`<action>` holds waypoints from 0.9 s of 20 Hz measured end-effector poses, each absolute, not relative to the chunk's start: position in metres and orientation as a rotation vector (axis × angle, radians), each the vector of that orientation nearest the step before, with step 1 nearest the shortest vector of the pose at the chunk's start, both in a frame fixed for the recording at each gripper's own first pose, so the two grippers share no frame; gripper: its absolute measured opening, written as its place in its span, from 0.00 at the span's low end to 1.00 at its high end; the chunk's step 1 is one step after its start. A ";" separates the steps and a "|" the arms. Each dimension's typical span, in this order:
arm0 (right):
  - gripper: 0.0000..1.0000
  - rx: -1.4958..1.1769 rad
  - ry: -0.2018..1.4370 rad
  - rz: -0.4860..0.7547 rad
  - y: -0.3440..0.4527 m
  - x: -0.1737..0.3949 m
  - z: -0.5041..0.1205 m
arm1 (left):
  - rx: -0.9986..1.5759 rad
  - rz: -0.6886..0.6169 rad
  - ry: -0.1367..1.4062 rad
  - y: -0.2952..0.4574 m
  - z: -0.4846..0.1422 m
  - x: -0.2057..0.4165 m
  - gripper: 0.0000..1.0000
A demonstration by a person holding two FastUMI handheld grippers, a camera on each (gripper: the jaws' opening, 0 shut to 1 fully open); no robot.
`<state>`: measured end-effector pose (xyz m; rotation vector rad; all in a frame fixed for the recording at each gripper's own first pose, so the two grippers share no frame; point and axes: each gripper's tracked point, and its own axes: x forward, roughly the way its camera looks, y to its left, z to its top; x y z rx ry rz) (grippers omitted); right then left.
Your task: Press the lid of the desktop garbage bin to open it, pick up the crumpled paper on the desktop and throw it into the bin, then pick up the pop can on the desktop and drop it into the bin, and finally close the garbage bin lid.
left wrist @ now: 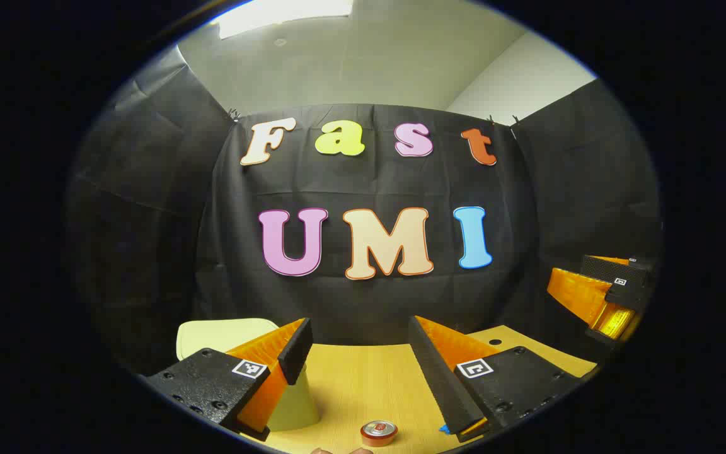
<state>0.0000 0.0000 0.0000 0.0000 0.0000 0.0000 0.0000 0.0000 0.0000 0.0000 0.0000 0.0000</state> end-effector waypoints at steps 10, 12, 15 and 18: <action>0.98 0.005 0.008 0.030 0.006 0.006 -0.004 | 0.026 0.030 0.012 0.004 -0.003 0.001 0.92; 0.98 0.010 0.013 0.037 0.007 0.006 -0.006 | 0.021 0.034 0.020 0.004 -0.005 -0.001 0.92; 0.98 0.008 0.015 0.043 0.008 0.005 -0.006 | 0.029 0.039 0.022 0.004 -0.004 -0.002 0.93; 0.98 0.003 0.026 0.048 0.007 0.003 -0.010 | 0.034 0.042 0.020 0.003 -0.003 -0.003 0.93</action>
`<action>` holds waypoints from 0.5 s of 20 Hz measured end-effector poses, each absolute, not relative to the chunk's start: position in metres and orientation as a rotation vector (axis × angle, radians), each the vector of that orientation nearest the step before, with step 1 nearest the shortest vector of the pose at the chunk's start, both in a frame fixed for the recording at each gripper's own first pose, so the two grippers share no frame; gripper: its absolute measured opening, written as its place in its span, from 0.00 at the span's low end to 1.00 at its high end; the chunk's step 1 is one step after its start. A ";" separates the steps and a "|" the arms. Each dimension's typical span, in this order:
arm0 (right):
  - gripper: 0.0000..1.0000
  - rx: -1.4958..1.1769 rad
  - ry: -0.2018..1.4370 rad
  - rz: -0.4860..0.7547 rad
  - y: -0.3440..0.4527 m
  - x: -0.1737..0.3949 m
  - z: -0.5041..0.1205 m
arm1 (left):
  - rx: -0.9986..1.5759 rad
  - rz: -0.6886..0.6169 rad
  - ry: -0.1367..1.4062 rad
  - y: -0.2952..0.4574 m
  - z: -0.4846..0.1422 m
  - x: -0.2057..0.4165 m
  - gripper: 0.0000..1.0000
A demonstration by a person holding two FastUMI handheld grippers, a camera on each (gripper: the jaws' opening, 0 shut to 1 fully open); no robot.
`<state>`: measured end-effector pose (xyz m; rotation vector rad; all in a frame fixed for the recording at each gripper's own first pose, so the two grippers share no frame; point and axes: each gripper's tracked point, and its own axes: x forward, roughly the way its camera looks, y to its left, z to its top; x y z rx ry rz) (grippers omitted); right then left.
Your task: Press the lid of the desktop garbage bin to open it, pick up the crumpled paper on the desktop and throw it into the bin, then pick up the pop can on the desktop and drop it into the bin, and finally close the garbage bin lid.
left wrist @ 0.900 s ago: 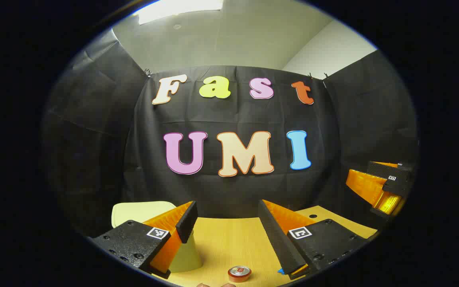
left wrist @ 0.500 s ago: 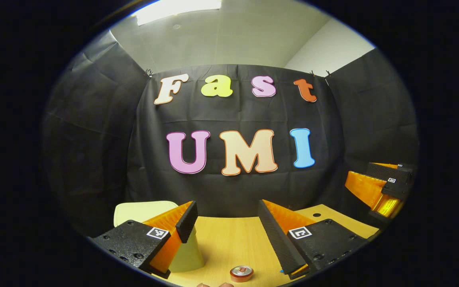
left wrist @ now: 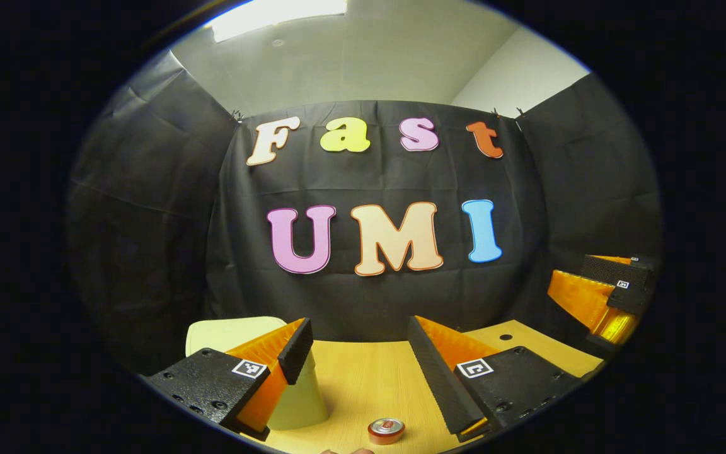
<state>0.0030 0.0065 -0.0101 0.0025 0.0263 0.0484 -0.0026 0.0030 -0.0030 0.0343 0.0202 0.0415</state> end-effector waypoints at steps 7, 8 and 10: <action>0.98 0.005 0.032 0.049 0.005 0.002 -0.009 | 0.058 0.007 0.048 -0.002 -0.008 -0.003 0.87; 0.98 0.004 0.033 0.052 0.006 0.002 -0.010 | 0.058 0.002 0.046 -0.002 -0.007 -0.003 0.78; 0.98 0.000 0.033 0.058 0.008 0.001 -0.010 | 0.058 -0.020 0.054 -0.004 -0.009 -0.002 0.63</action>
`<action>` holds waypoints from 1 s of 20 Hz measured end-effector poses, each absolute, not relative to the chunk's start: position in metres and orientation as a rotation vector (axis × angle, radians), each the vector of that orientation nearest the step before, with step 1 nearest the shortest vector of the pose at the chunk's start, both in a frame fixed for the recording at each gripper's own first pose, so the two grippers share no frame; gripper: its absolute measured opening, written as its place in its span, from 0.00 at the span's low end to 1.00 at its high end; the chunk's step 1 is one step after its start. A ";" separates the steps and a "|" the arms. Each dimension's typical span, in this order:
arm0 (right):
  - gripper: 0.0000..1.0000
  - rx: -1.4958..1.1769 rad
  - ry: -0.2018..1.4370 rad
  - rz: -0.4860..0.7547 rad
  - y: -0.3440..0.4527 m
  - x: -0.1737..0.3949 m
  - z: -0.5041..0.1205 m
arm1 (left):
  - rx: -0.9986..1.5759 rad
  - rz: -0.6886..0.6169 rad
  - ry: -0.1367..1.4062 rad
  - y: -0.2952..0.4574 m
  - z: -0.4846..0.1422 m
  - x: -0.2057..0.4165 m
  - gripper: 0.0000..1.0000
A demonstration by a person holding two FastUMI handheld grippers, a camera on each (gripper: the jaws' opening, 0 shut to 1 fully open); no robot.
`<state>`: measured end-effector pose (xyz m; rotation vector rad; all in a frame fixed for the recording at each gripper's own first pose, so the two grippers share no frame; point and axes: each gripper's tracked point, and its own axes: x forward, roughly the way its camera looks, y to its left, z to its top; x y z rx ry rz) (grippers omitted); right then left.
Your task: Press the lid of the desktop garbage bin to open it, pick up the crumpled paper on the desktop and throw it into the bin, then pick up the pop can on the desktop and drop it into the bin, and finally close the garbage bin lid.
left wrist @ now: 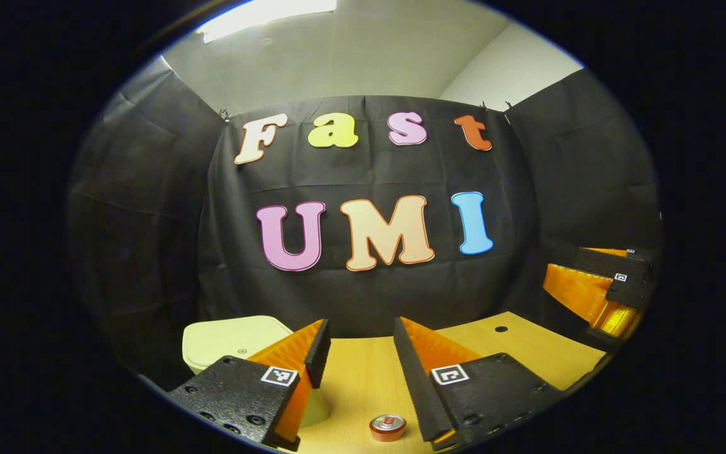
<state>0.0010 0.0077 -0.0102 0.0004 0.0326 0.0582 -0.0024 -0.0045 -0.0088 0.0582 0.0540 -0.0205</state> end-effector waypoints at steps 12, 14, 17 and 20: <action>0.98 -0.029 0.024 0.070 0.017 0.003 -0.010 | 0.044 0.081 0.094 0.044 -0.025 0.006 0.00; 0.98 -0.031 0.025 0.068 0.020 0.005 -0.010 | 0.039 0.130 0.109 0.067 -0.032 0.013 0.00; 0.98 -0.040 0.043 0.063 0.021 0.007 -0.015 | 0.046 0.212 0.130 0.105 -0.044 0.023 0.00; 0.98 -0.051 0.066 0.059 0.022 0.009 -0.025 | 0.044 0.273 0.158 0.138 -0.059 0.031 0.00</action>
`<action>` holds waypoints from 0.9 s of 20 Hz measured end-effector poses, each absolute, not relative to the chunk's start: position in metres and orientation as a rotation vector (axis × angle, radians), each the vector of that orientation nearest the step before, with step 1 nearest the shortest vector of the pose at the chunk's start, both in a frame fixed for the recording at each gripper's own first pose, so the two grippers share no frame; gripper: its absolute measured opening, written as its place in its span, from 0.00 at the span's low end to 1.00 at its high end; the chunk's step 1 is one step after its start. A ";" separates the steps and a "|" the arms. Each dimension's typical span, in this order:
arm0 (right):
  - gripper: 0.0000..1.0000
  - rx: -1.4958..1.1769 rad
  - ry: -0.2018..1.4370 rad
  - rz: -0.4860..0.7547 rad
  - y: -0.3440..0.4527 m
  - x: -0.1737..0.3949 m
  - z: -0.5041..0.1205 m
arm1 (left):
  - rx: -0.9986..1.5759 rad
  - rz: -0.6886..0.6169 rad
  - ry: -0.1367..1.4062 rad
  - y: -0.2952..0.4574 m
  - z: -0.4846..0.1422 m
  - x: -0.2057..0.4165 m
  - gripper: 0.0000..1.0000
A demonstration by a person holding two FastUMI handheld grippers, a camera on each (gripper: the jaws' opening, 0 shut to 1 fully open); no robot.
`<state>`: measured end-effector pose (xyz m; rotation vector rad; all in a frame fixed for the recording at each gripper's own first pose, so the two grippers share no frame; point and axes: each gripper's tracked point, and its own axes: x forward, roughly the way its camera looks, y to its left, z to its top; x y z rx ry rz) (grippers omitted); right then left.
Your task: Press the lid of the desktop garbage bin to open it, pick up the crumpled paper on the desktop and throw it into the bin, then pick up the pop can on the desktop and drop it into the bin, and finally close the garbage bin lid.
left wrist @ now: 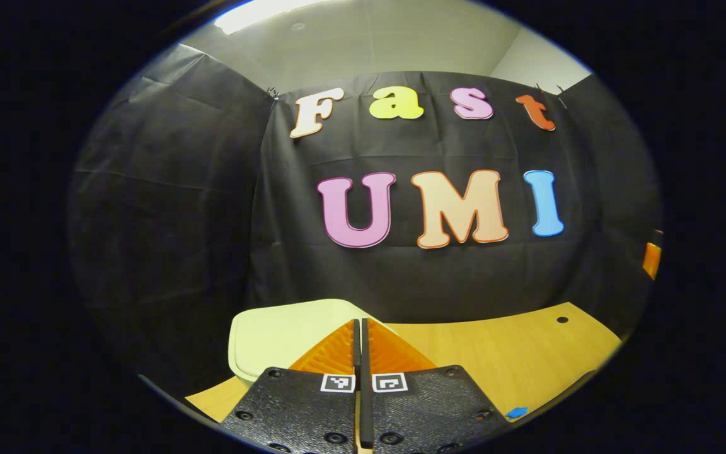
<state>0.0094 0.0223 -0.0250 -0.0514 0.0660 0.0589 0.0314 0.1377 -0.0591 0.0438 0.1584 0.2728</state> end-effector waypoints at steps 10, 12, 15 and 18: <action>0.98 -0.094 0.157 0.083 0.028 0.010 -0.058 | 0.014 0.317 0.204 0.174 -0.102 0.038 0.00; 0.98 -0.115 0.177 0.096 0.028 0.008 -0.068 | -0.040 0.312 0.203 0.173 -0.103 0.036 0.00; 0.99 -0.120 0.214 0.114 0.025 0.010 -0.088 | -0.026 0.300 0.149 0.172 -0.090 0.031 0.00; 0.98 -0.097 0.310 0.145 0.026 0.012 -0.127 | 0.001 0.250 0.090 0.149 -0.063 0.022 0.21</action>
